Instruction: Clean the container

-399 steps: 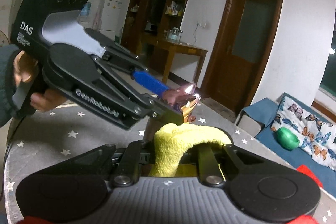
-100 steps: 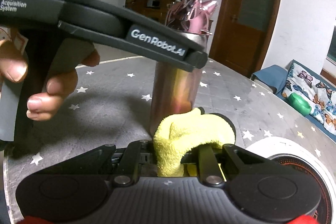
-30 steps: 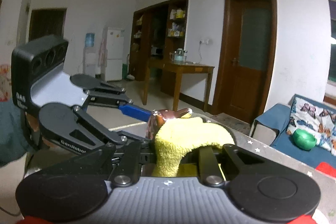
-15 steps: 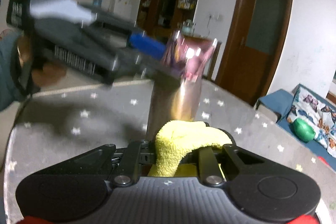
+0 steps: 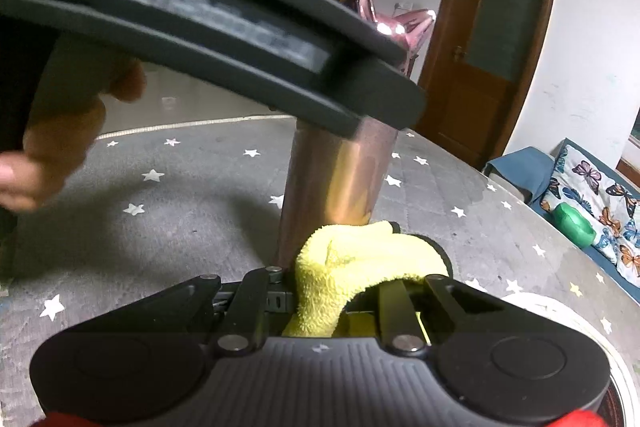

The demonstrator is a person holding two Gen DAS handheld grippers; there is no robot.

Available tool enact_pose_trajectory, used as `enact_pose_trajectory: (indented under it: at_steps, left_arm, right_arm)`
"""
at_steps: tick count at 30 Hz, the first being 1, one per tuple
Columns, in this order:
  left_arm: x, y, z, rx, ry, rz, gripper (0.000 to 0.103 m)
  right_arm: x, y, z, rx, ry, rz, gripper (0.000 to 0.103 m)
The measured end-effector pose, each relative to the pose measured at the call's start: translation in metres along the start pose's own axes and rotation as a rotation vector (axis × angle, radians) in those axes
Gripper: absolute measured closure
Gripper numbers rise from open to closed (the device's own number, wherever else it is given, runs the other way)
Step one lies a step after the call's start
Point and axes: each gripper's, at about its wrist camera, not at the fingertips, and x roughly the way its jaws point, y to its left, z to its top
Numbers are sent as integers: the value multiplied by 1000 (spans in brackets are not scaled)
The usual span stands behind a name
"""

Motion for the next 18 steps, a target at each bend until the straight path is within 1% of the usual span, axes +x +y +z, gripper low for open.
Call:
enact_pose_trajectory:
  at_steps: [3,4,5,6,10,14,17,18]
  left_arm:
    - [10,5,0,-89,35,32,31]
    - [13,8,0,-117,48,40,35]
    - [15,12,-1,-132,54,46,42]
    - [17,15,-1,-137,60,48,43]
    - [17,24,1,-122,65,17,43]
    - [16,37,3,-77,84,-64,43]
    - [18,50,7,-12,108,-169,43]
    - [19,55,9,8,119,-215,43]
  right_arm:
    - [-2,-1,-2,6,-2,-7,89]
    - [-4,-2,-3,8,-3,-10,89]
    - [-6,-3,-4,11,-4,-12,89]
    - [-7,-3,-6,13,-5,-15,89]
    - [-10,-6,-4,21,-10,-23,89]
    - [-12,-9,-1,29,-16,-29,89]
    - [-14,-11,2,30,-23,-36,89]
    - [-15,-12,3,27,-28,-39,89]
